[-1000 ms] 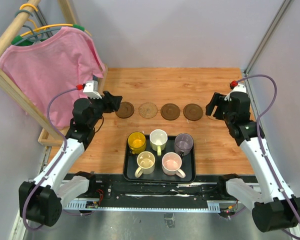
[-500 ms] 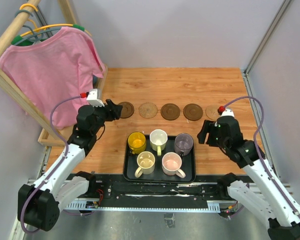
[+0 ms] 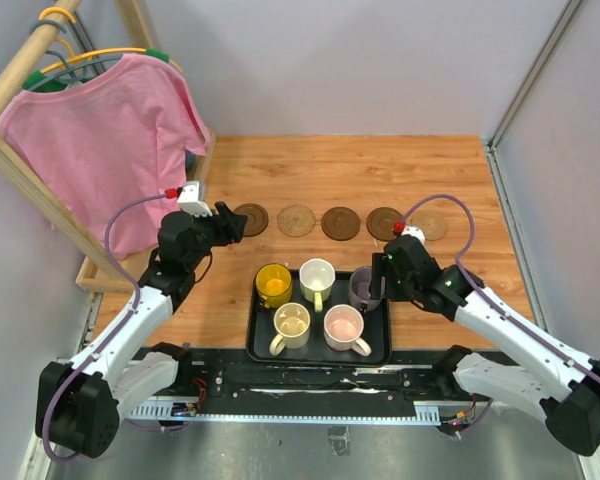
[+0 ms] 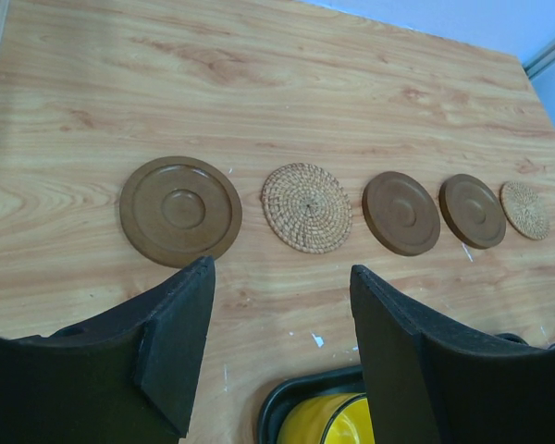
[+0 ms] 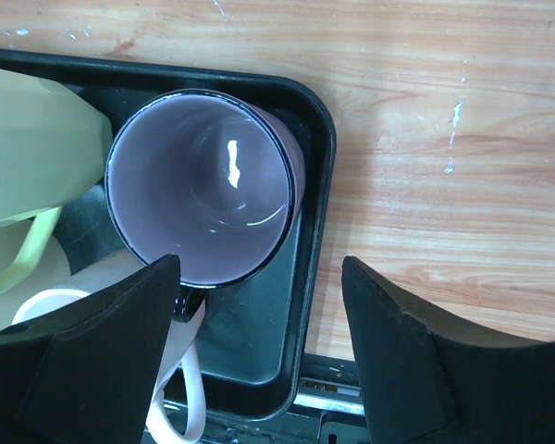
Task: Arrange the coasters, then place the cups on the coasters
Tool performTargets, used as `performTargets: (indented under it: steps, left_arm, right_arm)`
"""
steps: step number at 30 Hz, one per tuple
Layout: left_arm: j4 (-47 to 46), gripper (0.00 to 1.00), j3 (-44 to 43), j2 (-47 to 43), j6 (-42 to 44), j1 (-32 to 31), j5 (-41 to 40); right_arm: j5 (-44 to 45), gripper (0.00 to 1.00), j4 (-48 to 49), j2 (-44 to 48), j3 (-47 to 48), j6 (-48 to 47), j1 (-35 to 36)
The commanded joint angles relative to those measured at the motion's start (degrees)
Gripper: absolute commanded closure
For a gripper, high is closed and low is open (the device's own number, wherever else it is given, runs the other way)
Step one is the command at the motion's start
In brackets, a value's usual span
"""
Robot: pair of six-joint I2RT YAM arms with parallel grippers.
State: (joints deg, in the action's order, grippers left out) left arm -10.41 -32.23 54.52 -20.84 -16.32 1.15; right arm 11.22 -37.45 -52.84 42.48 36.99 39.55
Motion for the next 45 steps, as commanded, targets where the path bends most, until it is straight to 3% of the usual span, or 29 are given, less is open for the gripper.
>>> performTargets:
  steps: [1, 35, 45]
  left_arm:
    - [-1.44, 0.36, 0.76, 0.14, 0.41, -0.44, -0.39]
    - [-3.46, 0.36, 0.98, 3.22, -0.42, -0.45, 1.02]
    - [-3.79, 0.36, 1.53, 3.22, -1.07, -0.39, 2.02]
  right_arm:
    - [3.16, 0.27, 1.24, -3.41, 1.21, 2.06, 2.76]
    - [3.2, 0.18, 0.38, -9.66, 1.55, 5.54, 10.42]
    - [8.11, 0.24, -4.06, -12.34, 1.47, 8.71, 10.73]
